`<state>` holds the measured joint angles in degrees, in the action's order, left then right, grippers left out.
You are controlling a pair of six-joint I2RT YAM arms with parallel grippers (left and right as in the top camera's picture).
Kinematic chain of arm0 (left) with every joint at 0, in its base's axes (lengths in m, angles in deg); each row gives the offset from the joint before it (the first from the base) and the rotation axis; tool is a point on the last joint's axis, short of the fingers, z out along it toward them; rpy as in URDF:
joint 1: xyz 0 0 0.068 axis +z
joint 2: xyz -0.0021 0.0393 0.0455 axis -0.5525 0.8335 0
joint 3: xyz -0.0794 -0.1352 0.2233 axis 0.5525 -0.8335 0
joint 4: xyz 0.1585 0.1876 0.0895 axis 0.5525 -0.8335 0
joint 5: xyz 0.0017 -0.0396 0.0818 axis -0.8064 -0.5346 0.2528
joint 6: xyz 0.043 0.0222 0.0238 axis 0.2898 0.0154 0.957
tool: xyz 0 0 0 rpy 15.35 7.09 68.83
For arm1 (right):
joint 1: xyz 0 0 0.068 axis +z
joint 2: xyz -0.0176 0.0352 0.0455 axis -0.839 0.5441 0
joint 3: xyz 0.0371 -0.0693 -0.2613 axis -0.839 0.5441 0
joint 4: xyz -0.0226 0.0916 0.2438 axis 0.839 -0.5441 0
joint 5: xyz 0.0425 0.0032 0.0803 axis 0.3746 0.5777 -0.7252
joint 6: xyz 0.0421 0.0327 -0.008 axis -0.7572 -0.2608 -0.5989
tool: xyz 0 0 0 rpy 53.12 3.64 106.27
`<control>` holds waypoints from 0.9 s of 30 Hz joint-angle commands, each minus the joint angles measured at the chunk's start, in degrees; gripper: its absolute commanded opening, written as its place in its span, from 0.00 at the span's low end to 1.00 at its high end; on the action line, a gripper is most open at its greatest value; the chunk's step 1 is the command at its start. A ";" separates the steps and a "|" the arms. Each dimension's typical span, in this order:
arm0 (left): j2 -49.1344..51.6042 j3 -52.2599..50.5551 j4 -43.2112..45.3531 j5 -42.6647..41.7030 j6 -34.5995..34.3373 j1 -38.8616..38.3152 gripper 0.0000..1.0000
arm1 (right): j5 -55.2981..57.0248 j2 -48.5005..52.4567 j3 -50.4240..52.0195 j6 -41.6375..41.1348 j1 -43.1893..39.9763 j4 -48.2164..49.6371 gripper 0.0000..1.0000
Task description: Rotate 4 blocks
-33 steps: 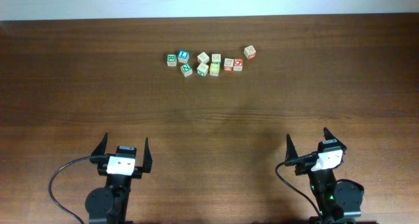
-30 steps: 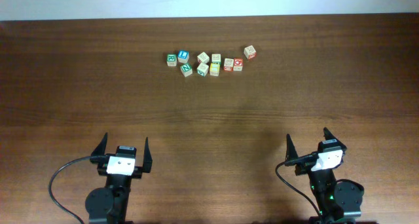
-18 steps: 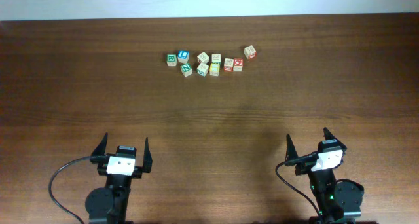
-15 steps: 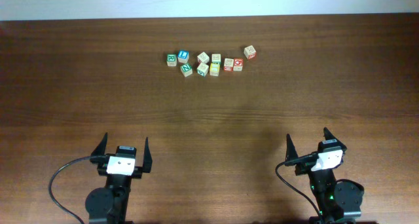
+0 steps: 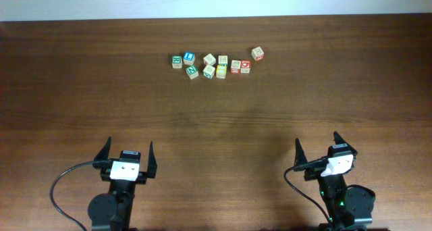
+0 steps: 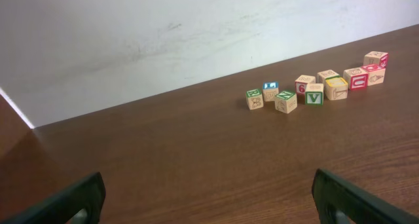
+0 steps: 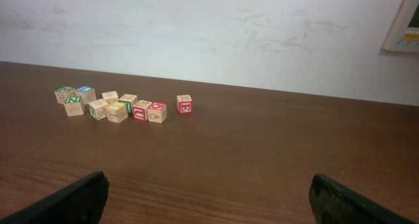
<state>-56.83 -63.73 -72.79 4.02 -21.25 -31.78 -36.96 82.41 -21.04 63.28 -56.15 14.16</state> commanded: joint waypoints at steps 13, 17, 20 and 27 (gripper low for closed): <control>-0.59 -0.57 0.20 0.20 0.90 0.28 0.99 | 0.52 -0.37 0.42 -0.59 0.33 -0.15 0.98; -0.59 -0.57 0.37 0.22 0.92 0.28 0.99 | 0.52 -0.37 0.42 -0.59 0.33 -0.15 0.98; -0.59 -0.55 0.59 0.15 0.90 0.26 0.99 | 0.50 -0.37 0.42 -0.59 0.33 0.13 0.98; -0.59 -0.52 1.60 0.13 0.90 0.28 0.99 | 0.59 -0.37 0.42 -0.13 0.22 3.13 0.98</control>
<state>-56.83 -63.73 -72.31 4.02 -21.25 -31.78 -36.96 82.41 -21.04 63.35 -56.15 16.95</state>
